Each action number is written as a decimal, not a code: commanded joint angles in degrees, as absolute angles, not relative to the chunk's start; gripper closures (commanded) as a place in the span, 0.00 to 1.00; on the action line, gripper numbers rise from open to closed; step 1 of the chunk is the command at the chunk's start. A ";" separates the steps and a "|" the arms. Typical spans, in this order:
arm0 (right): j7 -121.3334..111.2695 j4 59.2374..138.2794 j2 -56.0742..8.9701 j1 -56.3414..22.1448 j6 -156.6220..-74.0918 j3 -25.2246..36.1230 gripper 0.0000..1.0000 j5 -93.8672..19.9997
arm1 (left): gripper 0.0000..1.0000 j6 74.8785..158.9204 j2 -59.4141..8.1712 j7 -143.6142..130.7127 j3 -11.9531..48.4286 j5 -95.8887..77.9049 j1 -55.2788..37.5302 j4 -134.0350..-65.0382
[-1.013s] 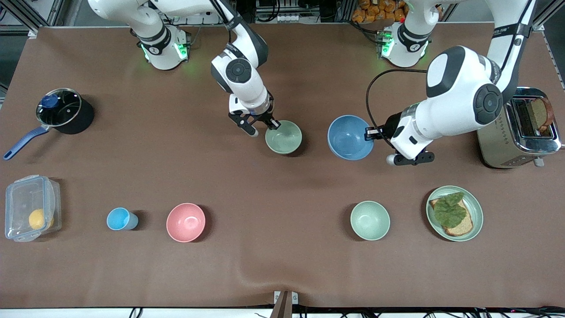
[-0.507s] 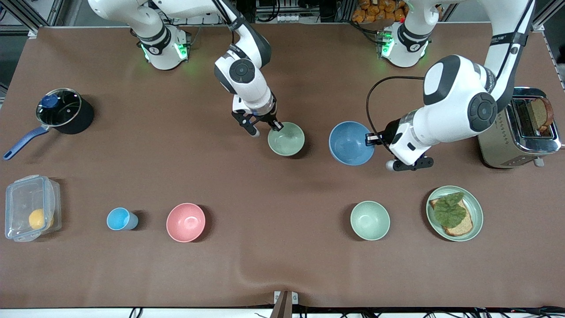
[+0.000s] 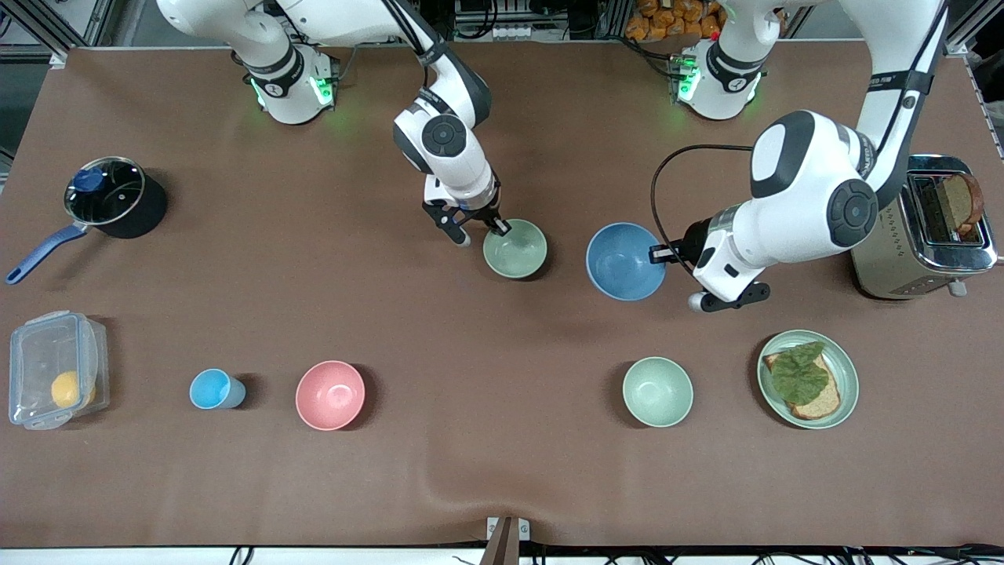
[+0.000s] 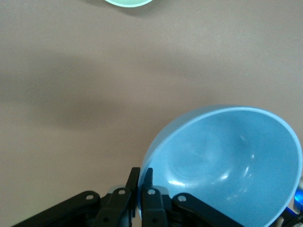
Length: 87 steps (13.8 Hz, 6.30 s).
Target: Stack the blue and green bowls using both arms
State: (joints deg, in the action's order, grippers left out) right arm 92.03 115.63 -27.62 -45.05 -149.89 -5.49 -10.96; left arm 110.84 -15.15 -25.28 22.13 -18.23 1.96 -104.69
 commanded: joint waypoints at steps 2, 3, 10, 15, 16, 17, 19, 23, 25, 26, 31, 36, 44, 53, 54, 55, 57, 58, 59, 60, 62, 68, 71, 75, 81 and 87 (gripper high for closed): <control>94.75 111.81 -28.04 -43.43 -143.39 -5.10 0.00 -16.51 | 1.00 112.15 -14.06 -27.25 22.59 -16.96 2.37 -107.40; 94.75 109.71 -27.95 -42.90 -138.74 -5.10 0.00 -17.05 | 1.00 113.28 -14.24 -27.25 22.59 -16.96 2.37 -107.49; 90.46 107.40 -27.51 -37.11 -132.10 -5.10 0.00 -18.54 | 1.00 113.82 -13.71 -27.68 22.59 -16.96 1.85 -108.02; 84.29 107.84 -28.38 -31.82 -132.18 -4.92 0.00 -27.40 | 1.00 118.82 -11.51 -28.30 25.83 -16.00 1.49 -113.11; 84.29 107.84 -29.61 -31.03 -132.27 -5.01 0.00 -30.55 | 1.00 118.92 -11.60 -28.39 26.01 -16.00 1.41 -113.29; 83.94 107.75 -31.10 -30.42 -132.62 -4.92 0.00 -34.24 | 1.00 119.26 -11.78 -28.65 26.10 -16.00 0.54 -113.20; 78.34 107.84 -33.56 -30.15 -133.50 -5.01 0.00 -39.70 | 1.00 120.58 -12.21 -31.36 26.10 -16.00 -1.66 -113.20; 70.49 108.11 -35.24 -29.09 -133.50 -4.92 0.00 -49.90 | 1.00 121.38 -12.30 -33.92 26.10 -16.00 -4.65 -113.99; 70.31 107.93 -35.42 -29.97 -134.20 -4.92 0.00 -52.11 | 1.00 121.55 -12.39 -34.97 26.10 -16.00 -6.15 -114.17; 69.96 107.93 -35.77 -29.80 -134.91 -4.92 0.00 -52.64 | 1.00 121.55 -12.48 -35.59 26.10 -16.00 -6.85 -114.17; 69.87 107.84 -36.30 -30.06 -136.49 -5.01 0.00 -53.79 | 1.00 126.55 -14.67 -40.50 26.10 -15.73 -11.85 -114.17; 62.15 108.02 -36.91 -30.76 -136.50 -4.92 0.00 -61.26 | 1.00 130.43 -17.83 -42.71 26.02 -15.73 -14.94 -114.17; 62.23 108.02 -37.00 -30.85 -136.49 -4.92 0.00 -61.35 | 1.00 132.71 -24.08 -45.26 25.93 -9.33 -16.78 -112.68; 62.23 108.11 -36.91 -30.94 -136.49 -4.92 0.00 -61.26 | 1.00 133.41 -26.80 -47.37 25.93 -7.13 -18.19 -112.32; 62.23 108.02 -36.91 -30.94 -136.49 -4.92 0.00 -61.26 | 1.00 134.38 -27.07 -47.72 25.75 -6.95 -18.19 -112.15; 62.23 108.02 -36.91 -31.02 -136.49 -4.92 0.00 -61.26 | 1.00 134.56 -27.51 -47.99 25.66 -6.94 -18.28 -111.19; 62.23 108.11 -36.91 -31.03 -136.41 -4.92 0.00 -61.26 | 1.00 134.65 -29.52 -49.21 25.58 -6.16 -18.46 -109.43; 62.23 108.11 -36.91 -31.03 -136.41 -4.92 0.00 -61.26 | 1.00 134.65 -30.40 -50.52 25.58 -4.76 -18.46 -108.64; 62.14 108.11 -36.91 -31.11 -136.49 -4.92 0.00 -61.26 | 1.00 134.65 -31.02 -51.84 25.58 -3.09 -18.72 -108.28; 62.14 108.11 -36.91 -31.11 -136.41 -4.83 0.00 -61.26 | 1.00 134.65 -31.55 -52.81 25.58 -1.51 -18.89 -108.19; 62.14 108.11 -36.91 -31.20 -136.41 -4.92 0.00 -61.26 | 1.00 134.82 -31.90 -53.17 25.58 -1.14 -18.90 -108.19; 62.05 108.19 -36.91 -31.38 -136.41 -4.83 0.00 -61.26 | 0.00 134.39 -30.94 -56.34 25.58 -0.35 -20.13 -107.14; 62.05 108.46 -36.91 -31.38 -136.41 -4.83 0.00 -61.17 | 0.00 132.81 -27.70 -56.08 25.49 -0.35 -19.07 -106.62; 62.14 108.81 -36.57 -31.12 -136.06 -4.75 0.00 -60.47 | 0.00 121.15 -26.54 -55.20 25.31 0.79 -14.51 -96.45; 62.31 110.30 -30.78 -24.37 -119.93 -3.87 0.00 -48.54 | 0.00 116.37 -21.89 -52.84 25.31 6.67 -7.05 -92.29; 61.70 105.22 -25.49 -11.53 -94.61 -3.96 0.00 -30.87 | 0.00 110.14 -16.18 -34.83 25.49 6.68 2.10 -92.29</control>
